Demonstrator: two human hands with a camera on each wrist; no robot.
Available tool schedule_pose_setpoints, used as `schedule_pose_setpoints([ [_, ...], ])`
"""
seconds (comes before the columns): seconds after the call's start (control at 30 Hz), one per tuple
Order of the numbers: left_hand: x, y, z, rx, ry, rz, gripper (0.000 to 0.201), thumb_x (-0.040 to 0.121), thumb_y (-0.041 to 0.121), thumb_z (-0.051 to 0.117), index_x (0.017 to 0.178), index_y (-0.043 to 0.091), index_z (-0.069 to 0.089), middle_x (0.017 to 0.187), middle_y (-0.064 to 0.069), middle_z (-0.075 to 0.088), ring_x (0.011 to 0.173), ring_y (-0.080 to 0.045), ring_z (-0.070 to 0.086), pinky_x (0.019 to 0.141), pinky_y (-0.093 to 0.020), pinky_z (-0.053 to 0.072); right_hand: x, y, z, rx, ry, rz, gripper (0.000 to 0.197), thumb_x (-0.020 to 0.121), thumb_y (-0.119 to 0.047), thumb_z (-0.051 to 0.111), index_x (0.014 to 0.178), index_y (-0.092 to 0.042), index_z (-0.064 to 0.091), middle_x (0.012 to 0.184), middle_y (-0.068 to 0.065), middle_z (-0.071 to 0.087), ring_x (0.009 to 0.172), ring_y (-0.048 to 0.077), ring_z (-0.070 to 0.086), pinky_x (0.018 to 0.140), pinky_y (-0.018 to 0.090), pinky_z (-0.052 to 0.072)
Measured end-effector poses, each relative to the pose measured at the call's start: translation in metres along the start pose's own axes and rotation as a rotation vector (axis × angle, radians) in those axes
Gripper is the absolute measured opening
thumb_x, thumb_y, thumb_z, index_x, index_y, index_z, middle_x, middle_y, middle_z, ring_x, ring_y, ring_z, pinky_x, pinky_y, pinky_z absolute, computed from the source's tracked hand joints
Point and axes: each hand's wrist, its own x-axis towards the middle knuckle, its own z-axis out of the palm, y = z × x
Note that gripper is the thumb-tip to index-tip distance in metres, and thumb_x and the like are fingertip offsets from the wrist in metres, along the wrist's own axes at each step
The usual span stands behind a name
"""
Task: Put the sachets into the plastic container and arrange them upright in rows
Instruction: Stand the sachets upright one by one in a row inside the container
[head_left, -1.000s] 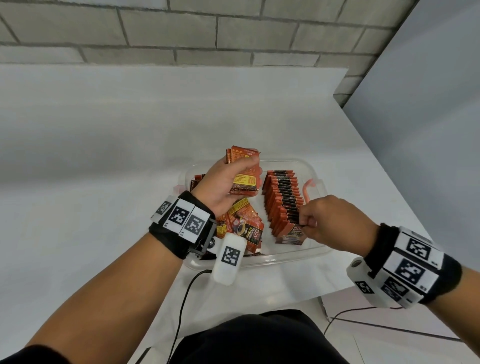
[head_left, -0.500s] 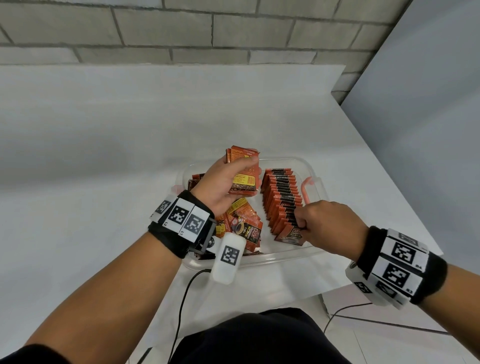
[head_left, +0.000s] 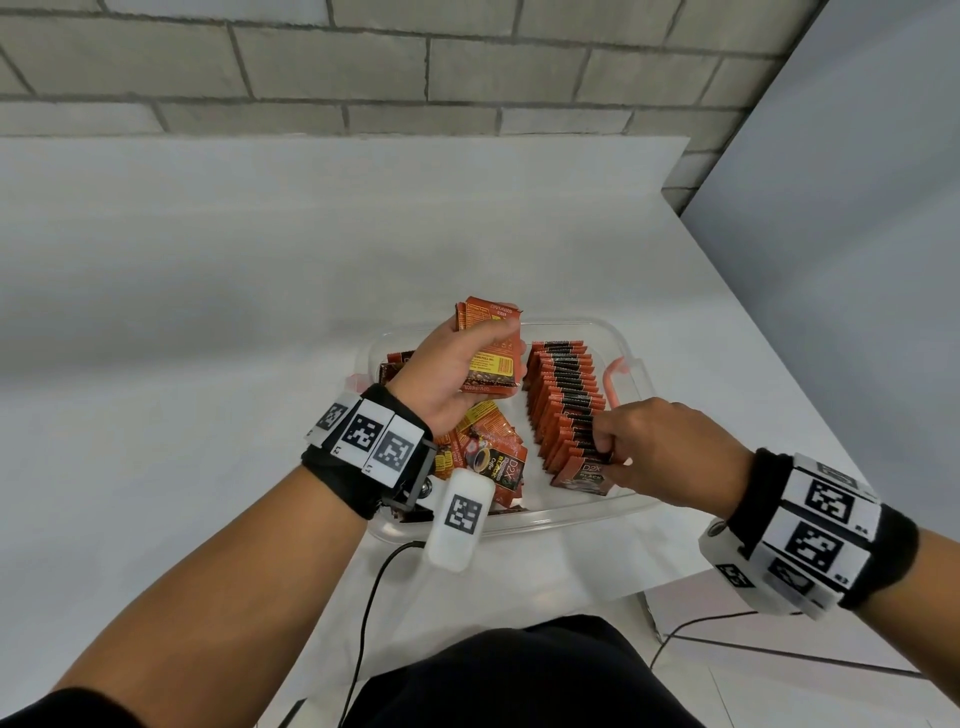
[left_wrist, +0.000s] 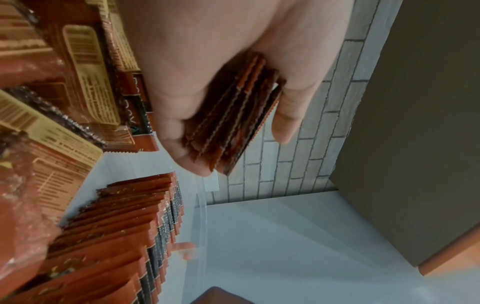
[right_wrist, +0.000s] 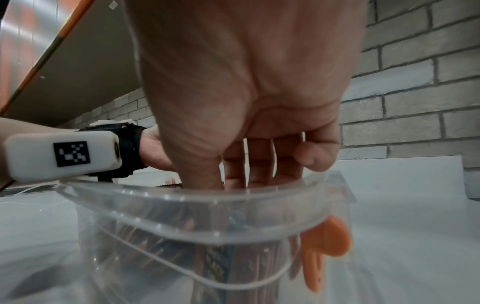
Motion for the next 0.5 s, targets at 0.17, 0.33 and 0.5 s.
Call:
schedule_pose_setpoints([
  [0.17, 0.001, -0.001, -0.001, -0.047, -0.034, -0.051, 0.012, 0.093, 0.007, 0.047, 0.098, 0.007, 0.057, 0.08, -0.011, 0.068, 0.071, -0.022, 0.068, 0.072, -0.035, 0.055, 0.001, 0.003, -0.022, 0.265, 0.076, 0.029, 0.014, 0.084, -0.034, 0.068, 0.087, -0.027, 0.057, 0.08, -0.011, 0.065, 0.067, 0.011, 0.06, 0.067, 0.027, 0.047],
  [0.33, -0.002, 0.003, 0.008, 0.083, -0.179, -0.02, 0.023, 0.088, -0.007, 0.053, 0.1, 0.011, 0.061, 0.083, -0.006, 0.072, 0.079, -0.021, 0.068, 0.074, -0.034, 0.056, 0.015, 0.0, -0.057, 0.601, 0.324, 0.048, 0.026, 0.085, -0.037, 0.065, 0.109, -0.029, 0.06, 0.093, -0.014, 0.065, 0.073, 0.005, 0.061, 0.066, 0.012, 0.043],
  [0.5, -0.003, 0.008, 0.015, 0.087, -0.24, 0.025, 0.028, 0.085, -0.007, 0.056, 0.11, 0.005, 0.058, 0.086, -0.009, 0.068, 0.076, -0.019, 0.069, 0.065, -0.029, 0.057, 0.03, -0.014, -0.067, 0.797, 0.236, 0.0, 0.04, 0.085, -0.028, 0.069, 0.123, -0.027, 0.057, 0.101, -0.005, 0.065, 0.083, 0.016, 0.065, 0.07, 0.027, 0.049],
])
